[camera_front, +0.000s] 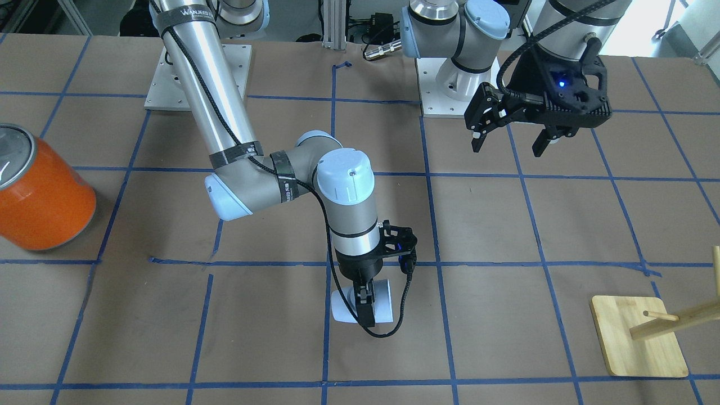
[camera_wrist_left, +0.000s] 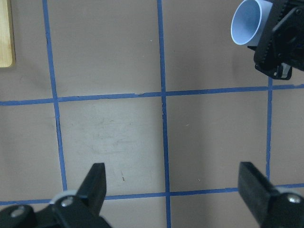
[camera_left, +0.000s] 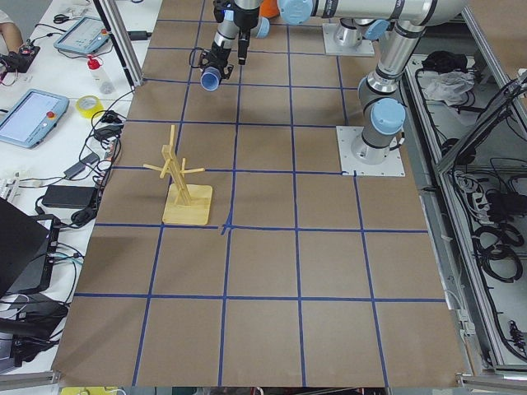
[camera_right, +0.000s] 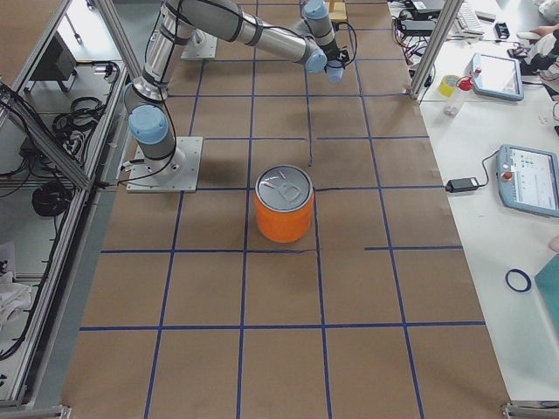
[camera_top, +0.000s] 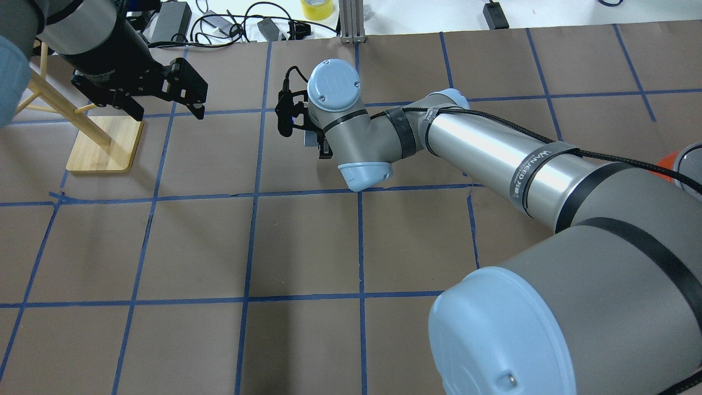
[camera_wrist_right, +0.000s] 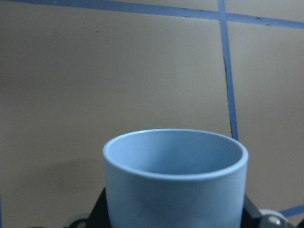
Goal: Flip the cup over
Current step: 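Carry the white cup with the right gripper toward the left gripper, then release the cup on its side and raise the right gripper, then grasp the lying white cup with the left gripper while the right gripper withdraws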
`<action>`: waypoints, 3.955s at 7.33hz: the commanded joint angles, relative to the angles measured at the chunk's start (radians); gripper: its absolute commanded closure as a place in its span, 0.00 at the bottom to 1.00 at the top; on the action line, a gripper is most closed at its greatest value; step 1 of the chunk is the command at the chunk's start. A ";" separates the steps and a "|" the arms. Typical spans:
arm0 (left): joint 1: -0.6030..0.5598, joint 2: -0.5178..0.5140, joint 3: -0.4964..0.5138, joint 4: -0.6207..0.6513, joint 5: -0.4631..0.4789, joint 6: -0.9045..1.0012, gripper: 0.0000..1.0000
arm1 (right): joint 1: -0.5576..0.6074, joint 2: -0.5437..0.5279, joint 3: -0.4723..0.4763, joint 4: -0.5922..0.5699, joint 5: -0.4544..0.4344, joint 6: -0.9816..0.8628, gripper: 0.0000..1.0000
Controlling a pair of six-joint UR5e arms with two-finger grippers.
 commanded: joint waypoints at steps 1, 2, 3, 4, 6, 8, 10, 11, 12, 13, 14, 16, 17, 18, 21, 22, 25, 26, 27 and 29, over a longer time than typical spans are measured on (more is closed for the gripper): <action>0.000 -0.006 0.004 0.001 0.001 0.002 0.00 | 0.004 0.011 0.012 0.007 0.044 -0.111 0.87; 0.000 -0.007 0.005 0.001 0.001 0.000 0.00 | 0.007 0.014 0.015 0.020 0.062 -0.109 0.84; 0.000 -0.007 -0.011 0.003 0.001 0.000 0.00 | 0.015 0.011 0.014 0.058 0.068 -0.106 0.82; 0.000 -0.007 -0.009 0.003 0.001 0.003 0.00 | 0.018 0.011 0.015 0.066 0.067 -0.105 0.77; 0.000 -0.006 -0.009 0.004 0.003 0.006 0.00 | 0.027 0.007 0.014 0.101 0.067 -0.096 0.63; 0.000 -0.009 -0.014 0.010 0.003 -0.012 0.00 | 0.033 0.009 0.014 0.099 0.069 -0.079 0.22; 0.000 -0.009 -0.015 0.016 0.003 -0.012 0.00 | 0.033 0.011 0.012 0.103 0.067 -0.036 0.01; 0.000 -0.009 -0.009 0.017 0.003 -0.008 0.00 | 0.032 0.011 0.012 0.103 0.065 -0.014 0.00; 0.000 -0.009 -0.011 0.017 0.003 -0.008 0.00 | 0.032 0.006 0.004 0.122 0.065 0.036 0.00; 0.002 -0.010 -0.005 0.015 -0.006 -0.008 0.00 | 0.032 -0.006 -0.008 0.154 0.067 0.056 0.00; 0.003 -0.027 -0.002 0.013 -0.013 -0.008 0.00 | 0.013 -0.044 -0.012 0.182 0.065 0.059 0.00; 0.009 -0.102 0.011 0.003 -0.122 -0.001 0.00 | -0.063 -0.158 -0.014 0.300 0.065 0.181 0.00; 0.030 -0.154 0.012 0.013 -0.199 0.005 0.00 | -0.112 -0.196 -0.013 0.326 0.065 0.276 0.00; 0.034 -0.215 0.018 0.038 -0.256 0.006 0.00 | -0.160 -0.215 -0.013 0.334 0.070 0.440 0.00; 0.034 -0.383 -0.015 0.206 -0.322 0.002 0.00 | -0.212 -0.242 0.015 0.374 0.087 0.986 0.00; 0.035 -0.424 -0.018 0.234 -0.424 0.005 0.00 | -0.228 -0.259 0.015 0.474 0.079 1.066 0.00; 0.034 -0.547 -0.018 0.300 -0.491 0.032 0.00 | -0.355 -0.442 0.020 0.823 0.072 1.095 0.00; 0.032 -0.584 -0.022 0.297 -0.561 0.032 0.05 | -0.398 -0.475 0.018 0.854 0.075 1.096 0.00; 0.029 -0.607 -0.047 0.300 -0.624 0.032 0.06 | -0.451 -0.514 0.020 0.875 0.066 1.098 0.00; 0.029 -0.633 -0.060 0.302 -0.697 0.031 0.42 | -0.516 -0.532 0.020 0.888 0.076 1.095 0.00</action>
